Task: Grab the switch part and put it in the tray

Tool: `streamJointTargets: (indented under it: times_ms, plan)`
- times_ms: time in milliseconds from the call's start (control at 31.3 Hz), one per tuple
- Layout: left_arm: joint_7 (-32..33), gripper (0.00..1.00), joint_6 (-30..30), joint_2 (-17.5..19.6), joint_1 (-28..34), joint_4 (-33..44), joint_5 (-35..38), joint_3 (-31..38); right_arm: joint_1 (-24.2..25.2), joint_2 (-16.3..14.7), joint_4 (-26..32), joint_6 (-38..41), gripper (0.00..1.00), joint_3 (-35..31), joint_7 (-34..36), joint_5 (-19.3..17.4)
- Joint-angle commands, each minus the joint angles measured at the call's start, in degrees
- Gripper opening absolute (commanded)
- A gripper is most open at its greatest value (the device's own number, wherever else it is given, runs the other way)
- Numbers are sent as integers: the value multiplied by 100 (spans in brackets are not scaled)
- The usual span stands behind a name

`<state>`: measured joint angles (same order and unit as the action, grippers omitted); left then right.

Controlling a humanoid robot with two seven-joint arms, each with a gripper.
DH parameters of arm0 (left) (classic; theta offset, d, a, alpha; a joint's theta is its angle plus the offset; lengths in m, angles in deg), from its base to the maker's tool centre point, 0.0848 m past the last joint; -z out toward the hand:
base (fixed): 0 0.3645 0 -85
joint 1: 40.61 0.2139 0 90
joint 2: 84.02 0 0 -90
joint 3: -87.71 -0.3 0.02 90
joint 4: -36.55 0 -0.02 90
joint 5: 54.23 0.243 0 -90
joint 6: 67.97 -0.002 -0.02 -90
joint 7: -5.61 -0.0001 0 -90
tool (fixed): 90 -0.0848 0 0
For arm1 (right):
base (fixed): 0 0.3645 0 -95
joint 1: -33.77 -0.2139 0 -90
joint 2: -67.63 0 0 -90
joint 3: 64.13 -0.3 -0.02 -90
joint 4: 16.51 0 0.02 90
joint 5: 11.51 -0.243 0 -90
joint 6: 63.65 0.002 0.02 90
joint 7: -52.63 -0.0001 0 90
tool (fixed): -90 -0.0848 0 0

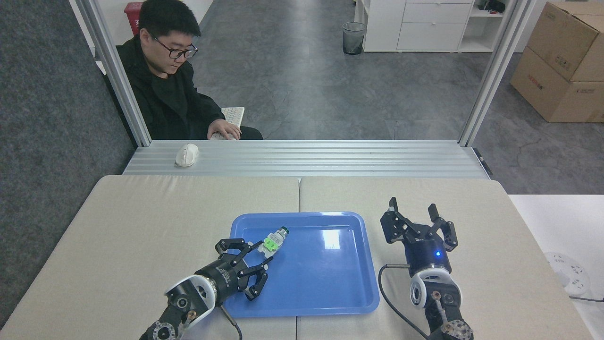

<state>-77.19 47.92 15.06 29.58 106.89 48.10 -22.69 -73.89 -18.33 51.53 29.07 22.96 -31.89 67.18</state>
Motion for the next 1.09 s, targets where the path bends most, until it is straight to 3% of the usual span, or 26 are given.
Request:
streamJointTargets:
  times_ms: [0,96,192,288,447,543,671,1054]
  plan:
    - [9,81,-23,59,13,76,86,299,0,0,-1,0,100,0,-4,15]
    - [9,99,-66,-20,-31,200,60,615,0,0,-1,0,100,0,-4,-2]
    - [18,99,-75,-29,-84,367,-308,1019,0,0,-1,0,100,0,-4,-2]
    - [27,99,-145,-20,-215,385,-1176,1449,0,0,-1,0,100,0,-4,-2]
    - [27,99,-970,59,-584,-9,-2497,2066,0,0,-1,0,100,0,-4,-2]
    - [-17,99,-1559,76,-734,-493,-2569,2092,0,0,-1,0,100,0,-4,-2]
    - [-96,99,-2069,68,-655,-530,-2612,2101,0,0,-1,0,100,0,-4,-2]
    - [-105,99,-2158,-29,-542,-29,-2630,2128,0,0,-1,0,100,0,-4,-2]
